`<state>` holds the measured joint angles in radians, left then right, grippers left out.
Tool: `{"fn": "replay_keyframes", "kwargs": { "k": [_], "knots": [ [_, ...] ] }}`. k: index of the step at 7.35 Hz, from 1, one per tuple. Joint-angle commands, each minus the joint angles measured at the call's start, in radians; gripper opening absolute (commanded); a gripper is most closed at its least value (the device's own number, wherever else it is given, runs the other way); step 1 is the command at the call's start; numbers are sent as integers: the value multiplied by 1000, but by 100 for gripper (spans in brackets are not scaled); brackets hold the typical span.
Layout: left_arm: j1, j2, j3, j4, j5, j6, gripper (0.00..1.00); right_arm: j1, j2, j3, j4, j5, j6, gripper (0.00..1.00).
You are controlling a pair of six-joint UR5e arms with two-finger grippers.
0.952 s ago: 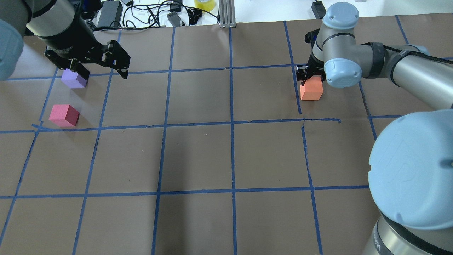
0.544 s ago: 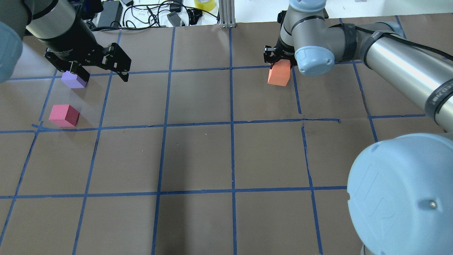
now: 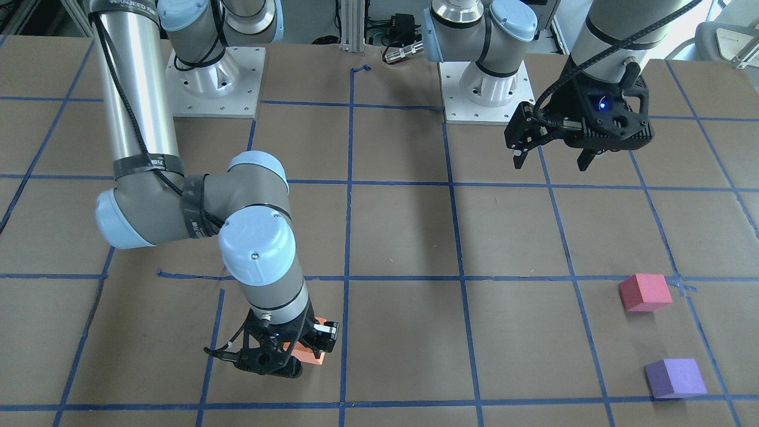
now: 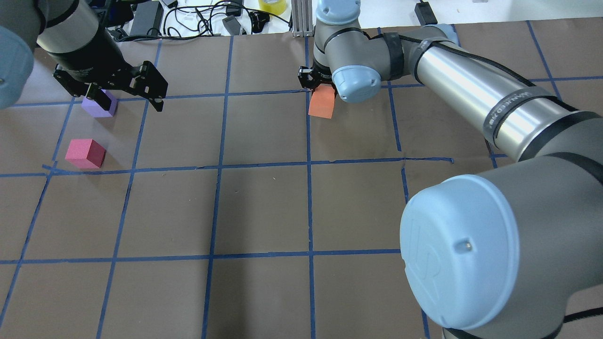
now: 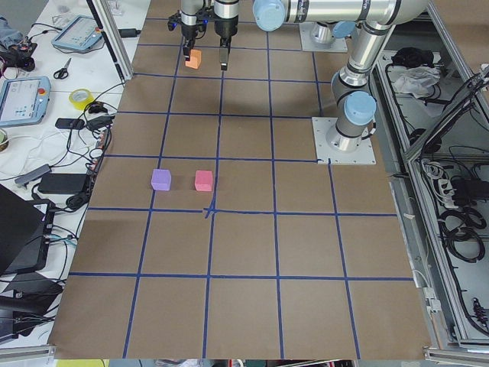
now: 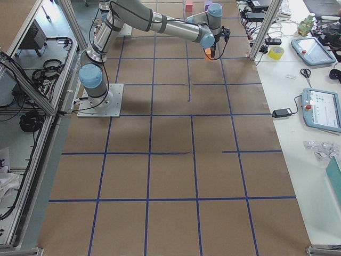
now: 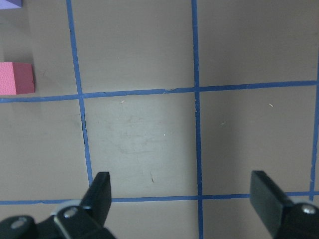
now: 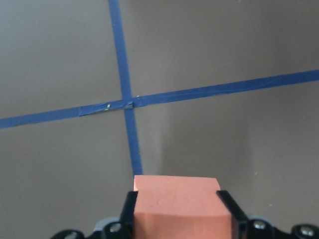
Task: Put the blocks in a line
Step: 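Carry the orange cube with the right gripper toward the table's middle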
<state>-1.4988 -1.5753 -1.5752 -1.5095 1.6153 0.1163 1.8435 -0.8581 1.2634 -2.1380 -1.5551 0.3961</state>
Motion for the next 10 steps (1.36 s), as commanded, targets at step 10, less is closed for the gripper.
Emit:
{"fn": "replay_keyframes", "kwargs": {
  "k": [10],
  "knots": [
    [11,-61,0,74,-12,29,100,77,79,-68,43,6,-146,5]
  ]
}}
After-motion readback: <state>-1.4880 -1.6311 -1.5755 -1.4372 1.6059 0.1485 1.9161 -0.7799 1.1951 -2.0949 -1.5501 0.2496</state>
